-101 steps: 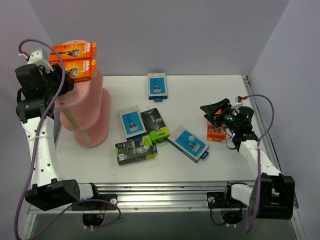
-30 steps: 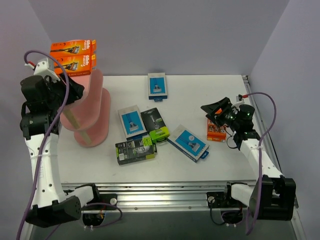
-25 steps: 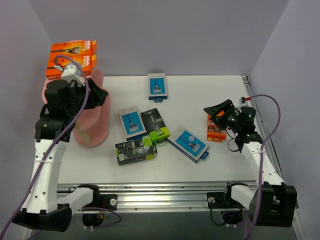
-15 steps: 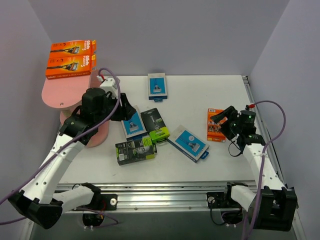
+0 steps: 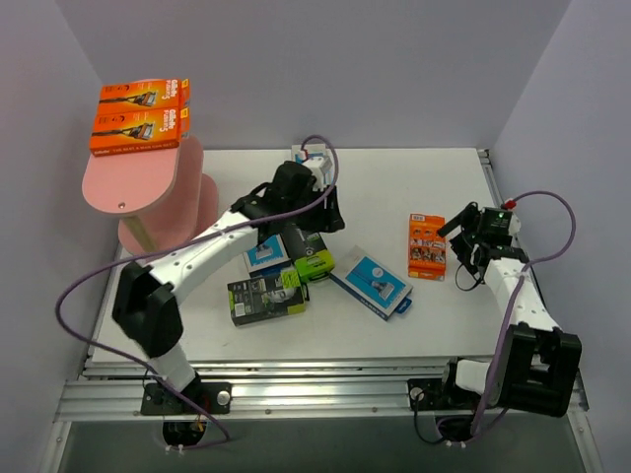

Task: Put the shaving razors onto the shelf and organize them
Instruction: Grab a shaving razor with the right arm

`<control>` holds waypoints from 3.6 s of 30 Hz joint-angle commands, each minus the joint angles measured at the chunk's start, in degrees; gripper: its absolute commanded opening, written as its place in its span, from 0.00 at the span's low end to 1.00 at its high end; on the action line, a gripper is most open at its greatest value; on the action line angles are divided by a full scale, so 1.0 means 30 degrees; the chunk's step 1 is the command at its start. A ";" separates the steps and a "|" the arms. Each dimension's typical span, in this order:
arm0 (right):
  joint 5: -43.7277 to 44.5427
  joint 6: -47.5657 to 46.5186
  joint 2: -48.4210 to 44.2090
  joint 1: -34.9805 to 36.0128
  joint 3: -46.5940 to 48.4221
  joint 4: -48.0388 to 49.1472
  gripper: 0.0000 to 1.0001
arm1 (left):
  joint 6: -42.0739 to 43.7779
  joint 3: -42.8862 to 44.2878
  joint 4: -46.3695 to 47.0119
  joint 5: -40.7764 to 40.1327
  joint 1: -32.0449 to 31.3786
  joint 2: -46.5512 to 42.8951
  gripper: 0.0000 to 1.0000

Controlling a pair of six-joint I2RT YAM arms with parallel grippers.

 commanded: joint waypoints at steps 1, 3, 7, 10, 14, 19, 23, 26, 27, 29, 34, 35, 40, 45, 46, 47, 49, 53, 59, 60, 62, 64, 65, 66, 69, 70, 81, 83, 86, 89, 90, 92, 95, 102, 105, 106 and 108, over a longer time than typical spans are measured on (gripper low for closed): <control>0.0023 -0.1102 0.1302 -0.1315 0.1518 0.0990 0.85 | -0.0689 0.3171 0.2091 0.1212 -0.0732 0.2667 0.60; -0.0536 -0.1423 0.2498 -0.1931 0.1842 0.1952 0.84 | -0.0719 0.4584 0.1974 0.1328 -0.1140 0.4922 0.60; -0.1968 -0.1280 0.4758 -0.2576 0.2605 0.2981 0.81 | -0.0748 0.8855 0.1068 0.1328 -0.1670 0.9048 0.60; -0.2851 -0.0986 0.6107 -0.2811 0.2634 0.4212 0.72 | -0.1099 1.0416 0.1007 0.1680 -0.1992 1.0638 0.60; -0.3731 -0.0928 0.7631 -0.2899 0.2985 0.5063 0.58 | -0.1714 1.2552 0.1476 0.2090 -0.2315 1.2892 0.59; -0.4757 -0.0985 0.9009 -0.2899 0.3162 0.5972 0.50 | -0.2067 1.4900 0.0922 0.2383 -0.2870 1.5149 0.52; -0.5021 -0.1249 0.9449 -0.2899 0.3075 0.6060 0.50 | -0.2388 1.6132 0.0831 0.2500 -0.3193 1.6295 0.52; -0.5342 -0.1221 0.9625 -0.2899 0.2694 0.6527 0.50 | -0.2682 1.6718 0.0744 0.2676 -0.3427 1.7116 0.51; -0.5488 -0.1162 0.9683 -0.2899 0.2577 0.6645 0.50 | -0.2653 1.6865 0.0715 0.2647 -0.3487 1.7321 0.51; -0.5753 -0.1133 0.9742 -0.2899 0.2313 0.6879 0.50 | -0.2653 1.7042 0.0511 0.2531 -0.3604 1.7673 0.50; -0.6192 -0.0986 0.9772 -0.2870 0.2020 0.7174 0.50 | -0.2858 1.7187 0.0481 0.2413 -0.3722 1.8405 0.48; -0.6280 -0.0986 0.9801 -0.2870 0.2020 0.7203 0.50 | -0.2858 1.7275 0.0393 0.2326 -0.3780 1.8465 0.47; -0.6690 -0.0841 0.9772 -0.2783 0.1815 0.7437 0.49 | -0.2887 1.8066 -0.0252 0.1915 -0.3809 1.9370 0.44; -0.7042 -0.0781 0.9655 -0.2607 0.1844 0.7555 0.48 | -0.3151 1.8799 -0.0691 0.1710 -0.3839 2.0104 0.37; -0.7101 -0.0781 0.9597 -0.2548 0.1873 0.7584 0.48 | -0.3151 1.8829 -0.0866 0.1623 -0.3839 2.0164 0.36; -0.7130 -0.0752 0.9538 -0.2519 0.1873 0.7584 0.48 | -0.3122 1.8829 -0.0926 0.1419 -0.3839 2.0164 0.35; -0.7393 -0.0693 0.9421 -0.2344 0.1844 0.7729 0.47 | -0.2975 1.8654 -0.0985 0.1329 -0.3839 2.0106 0.33; -0.7950 -0.0605 0.9245 -0.1818 0.1990 0.7877 0.47 | -0.2771 1.8273 -0.1043 0.1095 -0.3839 1.9872 0.27; -0.8566 -0.0020 0.8748 -0.0763 0.2078 0.8170 0.46 | -0.2565 1.7629 -0.1453 0.0656 -0.3751 1.9521 0.23; -0.8566 0.0126 0.8660 -0.0442 0.2078 0.8170 0.46 | -0.2565 1.7483 -0.1483 0.0626 -0.3693 1.9375 0.22; -0.8595 0.0243 0.8425 -0.0089 0.2049 0.8170 0.46 | -0.2594 1.6928 -0.1483 0.0480 -0.3634 1.9198 0.22; -0.8683 0.0507 0.8220 0.0380 0.1962 0.8228 0.46 | -0.2623 1.6517 -0.1454 0.0421 -0.3488 1.8906 0.21; -0.8712 0.0595 0.8161 0.0498 0.1816 0.8316 0.46 | -0.2624 1.6079 -0.1454 0.0363 -0.3458 1.8847 0.21; -0.8858 0.0770 0.7987 0.0702 0.1698 0.8432 0.46 | -0.2653 1.5814 -0.1309 0.0333 -0.3429 1.8585 0.20; -0.8860 0.1152 0.7693 0.0996 0.1492 0.8639 0.45 | -0.2624 1.4703 -0.0869 0.0216 -0.3224 1.8058 0.20; -0.8801 0.1240 0.7489 0.1229 0.1463 0.8668 0.45 | -0.2653 1.4466 -0.0839 0.0157 -0.3165 1.7939 0.20; -0.8742 0.1767 0.6668 0.2461 0.0526 0.8727 0.45 | -0.3151 1.0863 0.0712 -0.0282 -0.2550 1.6183 0.20; -0.8712 0.1855 0.6550 0.2666 0.0321 0.8668 0.45 | -0.3267 1.0014 0.1034 -0.0399 -0.2433 1.5773 0.20; -0.8596 0.1914 0.6257 0.2959 0.0116 0.8521 0.45 | -0.3618 0.8700 0.1620 -0.0517 -0.2170 1.5273 0.19; -0.8566 0.2148 0.5906 0.3165 -0.0293 0.8550 0.45 | -0.3853 0.7729 0.2266 -0.0692 -0.1964 1.4629 0.19; -0.8566 0.2178 0.5644 0.3165 -0.0411 0.8522 0.45 | -0.3883 0.7609 0.2296 -0.0722 -0.1906 1.4598 0.18; -0.8537 0.2353 0.5408 0.3750 -0.0761 0.8550 0.45 | -0.3970 0.7404 0.2413 -0.0780 -0.1818 1.4481 0.18; -0.8449 0.2499 0.4910 0.4101 -0.1056 0.8376 0.45 | -0.4175 0.6790 0.2735 -0.0839 -0.1642 1.4189 0.17; -0.8244 0.2998 0.4498 0.5185 -0.1935 0.8871 0.45 | -0.4674 0.5120 0.3731 -0.1015 -0.1290 1.3193 0.16; -0.8069 0.3173 0.4499 0.5654 -0.2111 0.9019 0.44 | -0.4879 0.4300 0.4141 -0.1132 -0.1173 1.2753 0.15; -0.8010 0.3174 0.4441 0.5713 -0.2198 0.9020 0.44 | -0.4908 0.3950 0.4229 -0.1161 -0.1115 1.2636 0.15; -0.7980 0.3261 0.4236 0.5772 -0.2258 0.9020 0.44 | -0.4967 0.3596 0.4376 -0.1191 -0.0940 1.2285 0.15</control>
